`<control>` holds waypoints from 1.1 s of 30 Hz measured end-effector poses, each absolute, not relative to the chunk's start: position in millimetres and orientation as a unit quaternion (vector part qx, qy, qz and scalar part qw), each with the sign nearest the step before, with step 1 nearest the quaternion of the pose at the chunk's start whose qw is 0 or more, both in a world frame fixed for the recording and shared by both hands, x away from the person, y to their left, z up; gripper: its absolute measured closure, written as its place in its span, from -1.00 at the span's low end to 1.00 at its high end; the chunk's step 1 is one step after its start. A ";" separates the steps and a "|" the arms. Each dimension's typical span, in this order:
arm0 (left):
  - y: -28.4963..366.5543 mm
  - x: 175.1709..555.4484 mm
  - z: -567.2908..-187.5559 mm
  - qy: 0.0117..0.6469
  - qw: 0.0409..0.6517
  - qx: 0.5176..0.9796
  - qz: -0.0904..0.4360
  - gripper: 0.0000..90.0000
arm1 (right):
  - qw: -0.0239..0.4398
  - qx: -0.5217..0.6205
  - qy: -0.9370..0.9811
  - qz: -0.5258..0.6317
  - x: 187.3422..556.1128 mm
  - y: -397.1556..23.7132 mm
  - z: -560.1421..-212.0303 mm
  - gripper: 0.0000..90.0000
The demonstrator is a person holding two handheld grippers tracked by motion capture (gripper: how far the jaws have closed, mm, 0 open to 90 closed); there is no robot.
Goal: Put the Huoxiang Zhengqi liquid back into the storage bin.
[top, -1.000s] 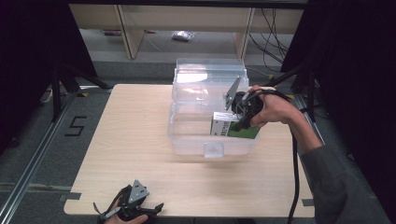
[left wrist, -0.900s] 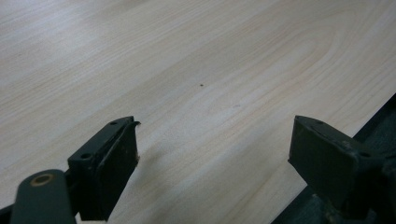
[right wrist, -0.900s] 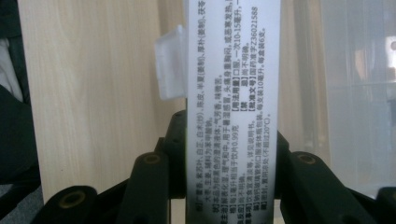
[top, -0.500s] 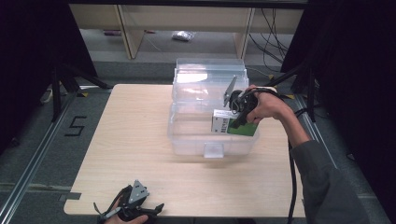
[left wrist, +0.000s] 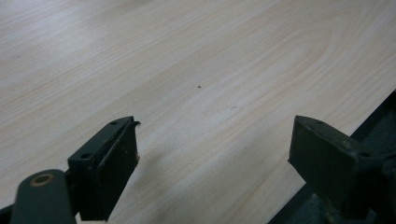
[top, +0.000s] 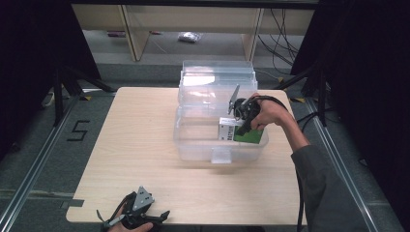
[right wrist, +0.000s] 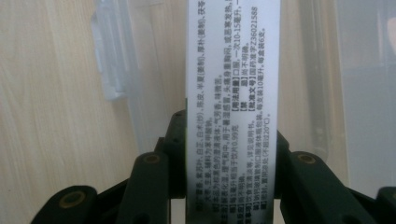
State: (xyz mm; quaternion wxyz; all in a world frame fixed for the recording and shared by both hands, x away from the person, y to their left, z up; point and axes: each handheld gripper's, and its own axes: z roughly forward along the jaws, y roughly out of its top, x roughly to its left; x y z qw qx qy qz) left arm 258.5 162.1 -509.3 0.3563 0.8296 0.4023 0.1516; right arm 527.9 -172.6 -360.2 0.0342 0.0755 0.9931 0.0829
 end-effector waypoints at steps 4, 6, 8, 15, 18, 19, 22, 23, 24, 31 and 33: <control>161.7 258.5 -509.4 0.403 0.358 0.829 0.150 -0.67 | 0.030 0.081 0.994 0.069 528.7 -173.6 -365.3 0.44; 161.7 258.4 -509.3 0.403 0.357 0.829 0.150 -0.67 | 0.031 0.073 0.994 0.078 531.6 -175.3 -366.8 0.44; 162.6 258.5 -508.8 0.398 0.352 0.833 0.151 -0.67 | 0.031 0.079 0.993 0.080 532.0 -177.7 -367.4 0.44; 161.3 258.0 -509.5 0.405 0.360 0.828 0.147 -0.67 | 0.030 0.082 0.993 0.084 531.4 -183.5 -377.5 0.44; 161.2 258.3 -510.1 0.406 0.361 0.827 0.147 -0.67 | 0.027 0.089 0.992 0.081 530.3 -184.3 -381.2 0.44; 161.7 259.0 -510.5 0.405 0.357 0.828 0.151 -0.67 | 0.026 0.086 0.993 0.081 530.5 -184.2 -382.8 0.44; 161.3 258.1 -509.7 0.406 0.360 0.827 0.148 -0.67 | 0.026 0.078 0.993 0.085 532.2 -184.0 -388.4 0.43; 161.0 257.8 -509.8 0.406 0.363 0.826 0.146 -0.67 | 0.024 0.076 0.993 0.086 532.4 -184.0 -389.8 0.43; 161.0 257.8 -509.8 0.406 0.363 0.826 0.146 -0.67 | 0.024 0.076 0.993 0.086 532.4 -184.0 -389.8 0.43; 161.6 258.0 -509.4 0.404 0.359 0.828 0.147 -0.67 | 0.020 0.070 0.994 0.087 534.0 -182.7 -400.1 0.43; 161.1 257.8 -509.8 0.406 0.362 0.826 0.147 -0.67 | 0.019 0.079 0.993 0.087 532.9 -182.4 -401.4 0.43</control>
